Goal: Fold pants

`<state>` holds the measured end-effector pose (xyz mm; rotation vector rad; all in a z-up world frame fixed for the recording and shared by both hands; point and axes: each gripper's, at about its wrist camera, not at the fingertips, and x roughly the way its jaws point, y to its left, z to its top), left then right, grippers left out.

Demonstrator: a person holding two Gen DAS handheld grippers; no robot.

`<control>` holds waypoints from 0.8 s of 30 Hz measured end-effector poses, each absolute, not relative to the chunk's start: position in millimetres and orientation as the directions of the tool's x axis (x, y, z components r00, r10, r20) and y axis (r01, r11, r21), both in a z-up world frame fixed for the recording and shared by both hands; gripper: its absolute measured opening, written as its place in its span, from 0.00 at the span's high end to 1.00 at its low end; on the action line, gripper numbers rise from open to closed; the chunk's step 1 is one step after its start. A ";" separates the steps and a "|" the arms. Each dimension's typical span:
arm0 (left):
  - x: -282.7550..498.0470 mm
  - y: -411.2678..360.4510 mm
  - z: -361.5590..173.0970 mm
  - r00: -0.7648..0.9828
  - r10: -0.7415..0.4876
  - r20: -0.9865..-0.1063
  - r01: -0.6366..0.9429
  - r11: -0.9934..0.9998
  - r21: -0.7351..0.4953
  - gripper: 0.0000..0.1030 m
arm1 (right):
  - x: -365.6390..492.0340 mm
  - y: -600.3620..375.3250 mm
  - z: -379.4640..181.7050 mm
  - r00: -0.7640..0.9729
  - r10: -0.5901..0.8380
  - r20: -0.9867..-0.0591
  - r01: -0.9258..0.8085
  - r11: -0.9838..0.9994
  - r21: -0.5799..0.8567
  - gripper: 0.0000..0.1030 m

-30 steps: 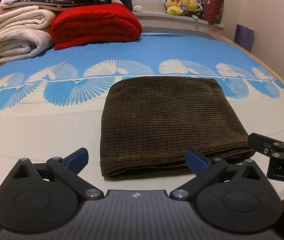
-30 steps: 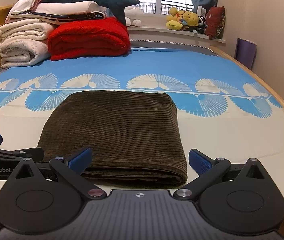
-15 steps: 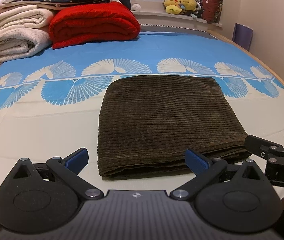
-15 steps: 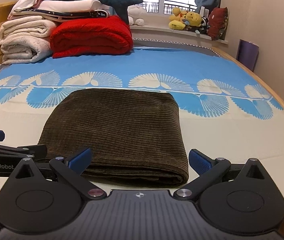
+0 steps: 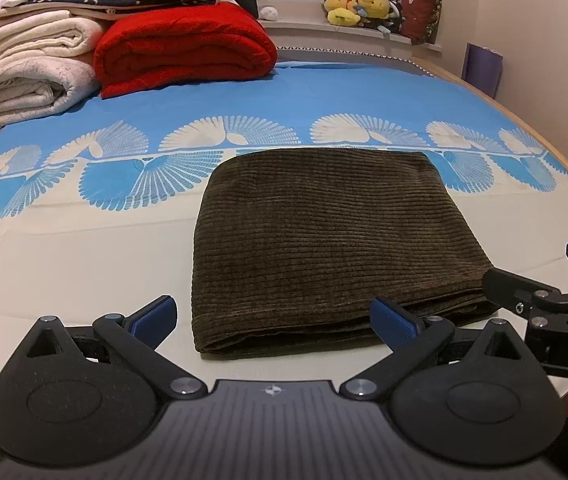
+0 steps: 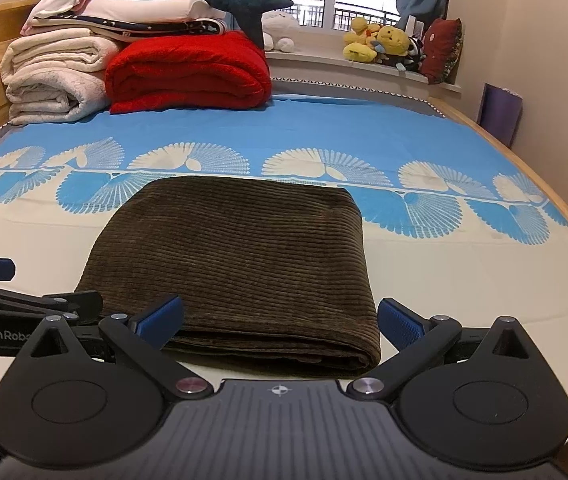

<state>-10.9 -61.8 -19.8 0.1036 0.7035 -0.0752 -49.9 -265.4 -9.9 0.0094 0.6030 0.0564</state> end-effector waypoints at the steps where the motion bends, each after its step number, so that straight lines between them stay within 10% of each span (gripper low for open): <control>1: -10.1 -61.7 -19.5 0.761 -0.034 -0.648 0.104 0.992 0.069 0.00 | -50.0 -264.9 -9.9 0.823 0.056 -0.566 -0.052 0.998 0.023 0.01; 24: -8.3 -61.0 -21.2 0.757 -0.036 -0.653 0.105 0.992 0.067 0.00 | -48.7 -259.4 -10.9 0.820 0.057 -0.569 -0.066 0.998 0.004 0.01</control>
